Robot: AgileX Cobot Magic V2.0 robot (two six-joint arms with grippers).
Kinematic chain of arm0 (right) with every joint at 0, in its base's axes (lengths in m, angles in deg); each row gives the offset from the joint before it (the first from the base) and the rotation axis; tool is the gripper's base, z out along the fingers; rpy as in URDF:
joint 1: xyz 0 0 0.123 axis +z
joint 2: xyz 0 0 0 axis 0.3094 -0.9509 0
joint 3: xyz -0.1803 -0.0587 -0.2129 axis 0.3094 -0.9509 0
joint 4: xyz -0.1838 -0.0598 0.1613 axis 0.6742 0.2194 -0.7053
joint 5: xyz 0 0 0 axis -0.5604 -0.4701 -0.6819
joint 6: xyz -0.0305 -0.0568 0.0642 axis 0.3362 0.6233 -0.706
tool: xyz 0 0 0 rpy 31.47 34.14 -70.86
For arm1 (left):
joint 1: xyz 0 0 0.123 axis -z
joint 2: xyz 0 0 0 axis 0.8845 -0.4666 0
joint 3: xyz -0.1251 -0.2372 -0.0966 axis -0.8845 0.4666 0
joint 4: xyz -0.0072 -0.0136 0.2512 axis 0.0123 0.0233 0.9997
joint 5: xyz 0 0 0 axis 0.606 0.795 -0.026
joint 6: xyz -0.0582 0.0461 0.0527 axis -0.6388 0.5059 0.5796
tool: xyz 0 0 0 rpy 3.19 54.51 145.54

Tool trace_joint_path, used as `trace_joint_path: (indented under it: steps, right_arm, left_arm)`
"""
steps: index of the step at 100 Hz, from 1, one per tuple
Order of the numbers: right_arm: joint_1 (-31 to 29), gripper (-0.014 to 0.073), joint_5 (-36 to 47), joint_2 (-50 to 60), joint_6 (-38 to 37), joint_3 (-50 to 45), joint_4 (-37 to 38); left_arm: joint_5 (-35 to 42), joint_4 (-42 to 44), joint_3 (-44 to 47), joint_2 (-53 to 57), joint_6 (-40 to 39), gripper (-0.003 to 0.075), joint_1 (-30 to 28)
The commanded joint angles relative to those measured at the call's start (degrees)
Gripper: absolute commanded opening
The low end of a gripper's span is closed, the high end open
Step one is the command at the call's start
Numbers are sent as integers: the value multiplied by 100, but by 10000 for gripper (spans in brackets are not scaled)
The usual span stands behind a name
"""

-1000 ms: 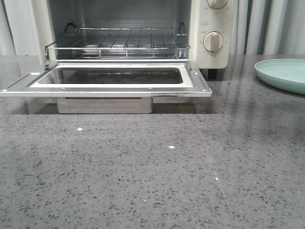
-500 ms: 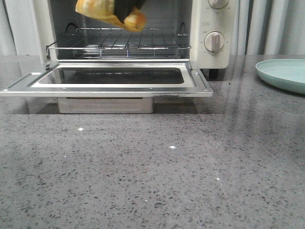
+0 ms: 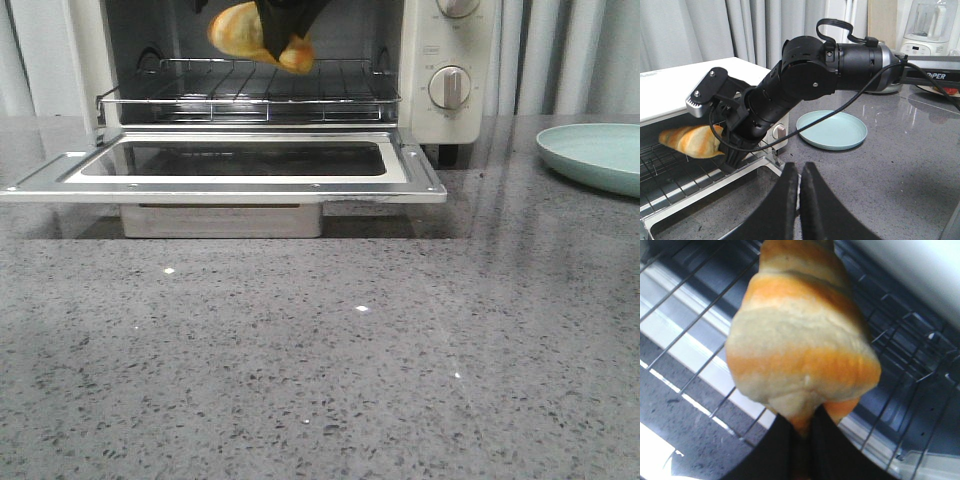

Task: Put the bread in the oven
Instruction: 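Carry the croissant into the oven and lower it onto the rack, then open the right gripper and withdraw it from the oven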

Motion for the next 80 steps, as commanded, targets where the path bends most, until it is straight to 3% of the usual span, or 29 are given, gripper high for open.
trace_joint_path:
  steps: [1,6,13,14,21,25,31,43,55,68,80]
  right_arm:
    - [-77,10,354,311,-145,215,226]
    - [-88,97,330,308,-145,215,226]
    - [-88,276,331,308,-145,215,240]
    - [-88,332,331,308,-145,215,249]
    - [-88,475,342,308,-145,215,298]
    - [-88,533,342,308,-145,215,310]
    - [-88,549,310,319,-145,215,310]
    - [-8,490,-63,475,-145,215,275]
    - [146,358,-391,784,-145,202,79]
    - [506,145,-697,1302,-145,-85,-277]
    - [1072,-77,-475,2078,-177,-998,-206]
  left_arm:
    - [348,-133,-175,-8,-37,-22,-23]
    - [348,-133,-175,-8,-37,-22,-23]
    - [348,-133,-175,-8,-37,-22,-23]
    - [348,-133,-175,-8,-37,-22,-23]
    - [348,-133,-175,-8,-37,-22,-23]
    - [348,-123,-175,-8,-37,-22,-23]
    - [348,-62,-175,-8,-37,-22,-23]
    - [503,271,-163,69,-197,-22,-23]
    - [785,1041,-105,320,-936,-22,-23]
    - [807,2324,7,698,-1977,-22,-23]
    - [786,3413,251,1108,-2923,-22,-23]
